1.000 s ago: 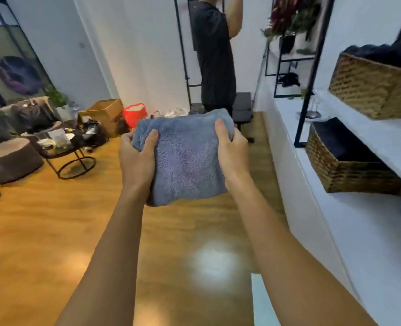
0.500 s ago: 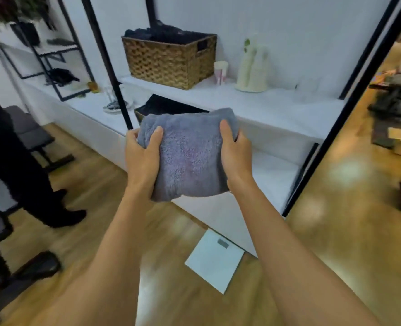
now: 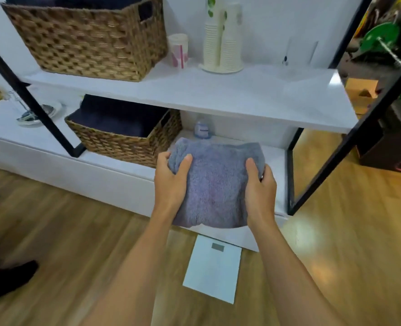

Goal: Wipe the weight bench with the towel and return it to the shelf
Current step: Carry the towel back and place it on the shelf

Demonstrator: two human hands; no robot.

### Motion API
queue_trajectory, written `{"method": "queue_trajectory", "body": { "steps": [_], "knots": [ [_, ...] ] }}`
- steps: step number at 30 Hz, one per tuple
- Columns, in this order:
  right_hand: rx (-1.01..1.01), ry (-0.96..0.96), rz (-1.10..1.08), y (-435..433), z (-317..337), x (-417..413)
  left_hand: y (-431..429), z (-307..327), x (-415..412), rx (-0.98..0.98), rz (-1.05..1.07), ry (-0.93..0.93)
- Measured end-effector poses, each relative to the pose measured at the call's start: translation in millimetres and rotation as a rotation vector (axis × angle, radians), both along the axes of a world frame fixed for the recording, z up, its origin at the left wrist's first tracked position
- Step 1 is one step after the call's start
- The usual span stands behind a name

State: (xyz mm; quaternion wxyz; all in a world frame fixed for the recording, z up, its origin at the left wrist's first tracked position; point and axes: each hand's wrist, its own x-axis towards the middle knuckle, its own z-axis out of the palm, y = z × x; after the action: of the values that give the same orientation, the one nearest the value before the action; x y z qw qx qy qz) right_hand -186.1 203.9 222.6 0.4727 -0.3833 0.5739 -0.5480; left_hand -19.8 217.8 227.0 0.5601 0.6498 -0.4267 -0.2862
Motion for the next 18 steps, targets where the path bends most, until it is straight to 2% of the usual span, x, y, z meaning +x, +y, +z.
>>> {"method": "queue_trajectory", "body": {
  "steps": [6,14,18],
  "knots": [
    [0.068,0.063,-0.128,-91,-91,19,-120,-96,22,0.045,-0.115,0.012],
    [0.099,0.186,-0.235,-233,-230,-1,-283,-246,14,0.105,-0.319,0.072],
    [0.046,0.348,-0.214,-310,-275,-21,-364,-295,1,0.079,-0.399,-0.017]
  ]
}}
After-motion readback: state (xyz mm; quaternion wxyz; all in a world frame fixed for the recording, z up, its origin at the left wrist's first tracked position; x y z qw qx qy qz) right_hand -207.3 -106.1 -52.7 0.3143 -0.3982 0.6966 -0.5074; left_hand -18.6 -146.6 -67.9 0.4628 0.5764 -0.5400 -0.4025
